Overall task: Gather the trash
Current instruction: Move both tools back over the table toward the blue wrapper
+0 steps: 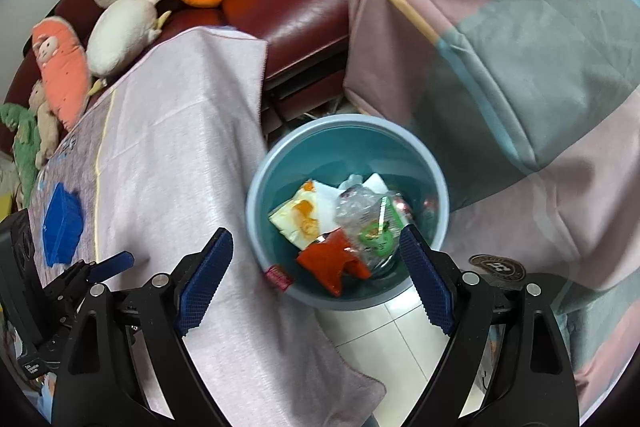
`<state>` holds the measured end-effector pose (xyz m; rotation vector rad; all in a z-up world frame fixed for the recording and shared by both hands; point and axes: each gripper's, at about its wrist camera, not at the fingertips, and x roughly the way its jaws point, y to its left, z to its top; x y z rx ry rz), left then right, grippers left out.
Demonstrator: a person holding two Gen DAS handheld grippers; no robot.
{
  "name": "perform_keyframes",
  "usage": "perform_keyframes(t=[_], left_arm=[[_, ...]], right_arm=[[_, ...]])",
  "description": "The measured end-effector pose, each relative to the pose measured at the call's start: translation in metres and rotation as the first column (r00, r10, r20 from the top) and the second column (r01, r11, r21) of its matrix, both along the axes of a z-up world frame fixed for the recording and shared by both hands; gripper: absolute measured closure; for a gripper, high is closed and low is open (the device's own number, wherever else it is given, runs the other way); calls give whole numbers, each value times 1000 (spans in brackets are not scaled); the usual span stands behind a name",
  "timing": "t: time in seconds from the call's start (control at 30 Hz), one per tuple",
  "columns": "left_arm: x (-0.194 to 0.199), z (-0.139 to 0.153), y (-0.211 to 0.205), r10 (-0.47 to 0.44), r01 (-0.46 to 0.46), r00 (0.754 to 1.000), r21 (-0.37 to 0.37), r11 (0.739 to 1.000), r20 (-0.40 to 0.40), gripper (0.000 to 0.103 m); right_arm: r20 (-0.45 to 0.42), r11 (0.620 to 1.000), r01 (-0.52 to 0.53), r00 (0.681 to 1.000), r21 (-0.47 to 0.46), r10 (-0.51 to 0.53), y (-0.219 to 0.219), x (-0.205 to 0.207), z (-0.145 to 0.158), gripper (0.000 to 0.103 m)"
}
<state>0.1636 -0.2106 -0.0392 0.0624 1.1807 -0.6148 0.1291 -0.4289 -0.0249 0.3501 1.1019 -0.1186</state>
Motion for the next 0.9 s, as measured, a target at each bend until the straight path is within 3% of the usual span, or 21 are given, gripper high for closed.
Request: perform_keyframes(t=[0.43, 0.9], left_arm=[[-27, 27, 101, 131, -130, 990, -18, 991, 55, 10], [-64, 48, 233, 261, -264, 957, 8, 964, 123, 10]], right_arm=[[9, 989, -144, 990, -19, 144, 91, -6, 20, 21], [-15, 954, -294, 956, -59, 294, 195, -14, 32, 21]])
